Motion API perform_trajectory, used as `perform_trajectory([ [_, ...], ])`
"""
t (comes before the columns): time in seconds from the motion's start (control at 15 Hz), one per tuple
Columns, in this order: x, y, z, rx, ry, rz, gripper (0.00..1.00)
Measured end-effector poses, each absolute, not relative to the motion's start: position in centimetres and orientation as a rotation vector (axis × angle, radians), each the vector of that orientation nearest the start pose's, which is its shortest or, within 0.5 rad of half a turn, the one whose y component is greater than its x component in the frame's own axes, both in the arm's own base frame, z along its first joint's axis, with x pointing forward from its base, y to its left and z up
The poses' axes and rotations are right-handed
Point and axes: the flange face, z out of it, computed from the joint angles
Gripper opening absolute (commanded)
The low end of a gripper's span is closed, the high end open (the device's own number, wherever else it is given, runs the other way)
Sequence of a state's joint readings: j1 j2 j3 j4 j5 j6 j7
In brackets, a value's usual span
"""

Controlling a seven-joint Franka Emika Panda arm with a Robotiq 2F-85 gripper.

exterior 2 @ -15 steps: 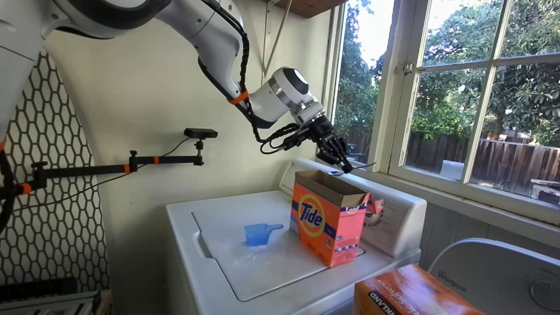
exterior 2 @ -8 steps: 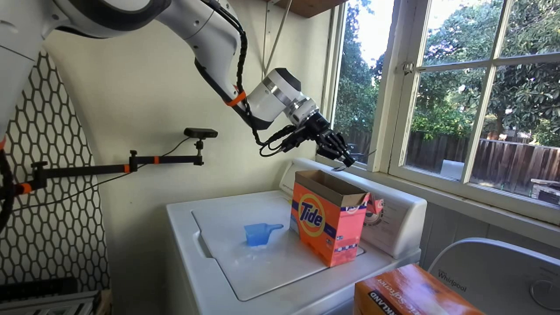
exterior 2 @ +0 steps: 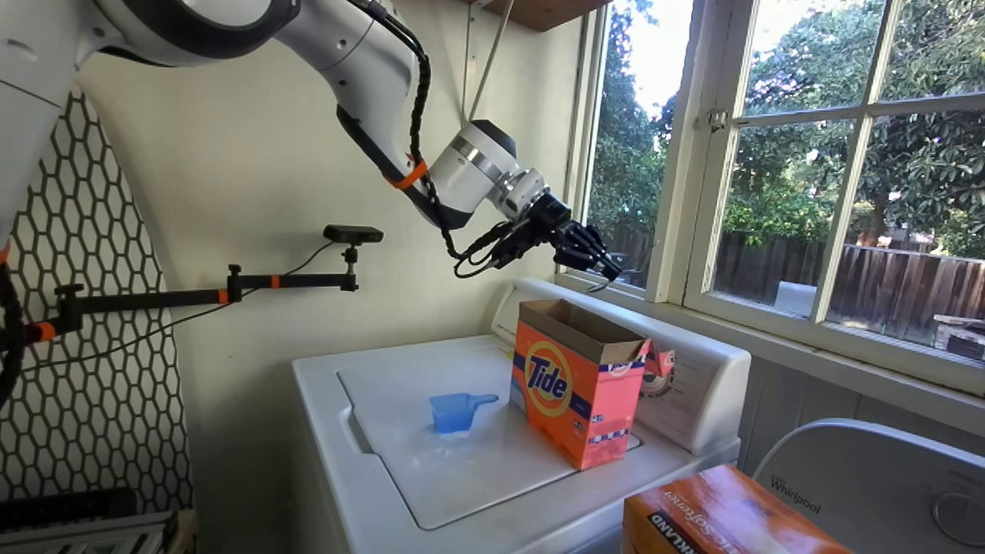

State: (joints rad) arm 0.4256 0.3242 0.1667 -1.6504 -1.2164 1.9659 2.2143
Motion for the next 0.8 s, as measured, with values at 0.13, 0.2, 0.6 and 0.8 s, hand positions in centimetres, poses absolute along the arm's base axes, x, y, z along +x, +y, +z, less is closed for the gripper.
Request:
perform_trajectory([
  [0.13,59.3,31.4,46.2,-2.421,1.495,-1.696,0.02],
  [0.2,59.2,31.5,46.2,-2.416,1.489,-1.716,0.02],
  [0.6,58.8,32.2,46.0,-2.374,1.458,-1.847,0.02],
  [0.8,58.5,32.6,46.1,-2.347,1.437,-1.917,0.02],
])
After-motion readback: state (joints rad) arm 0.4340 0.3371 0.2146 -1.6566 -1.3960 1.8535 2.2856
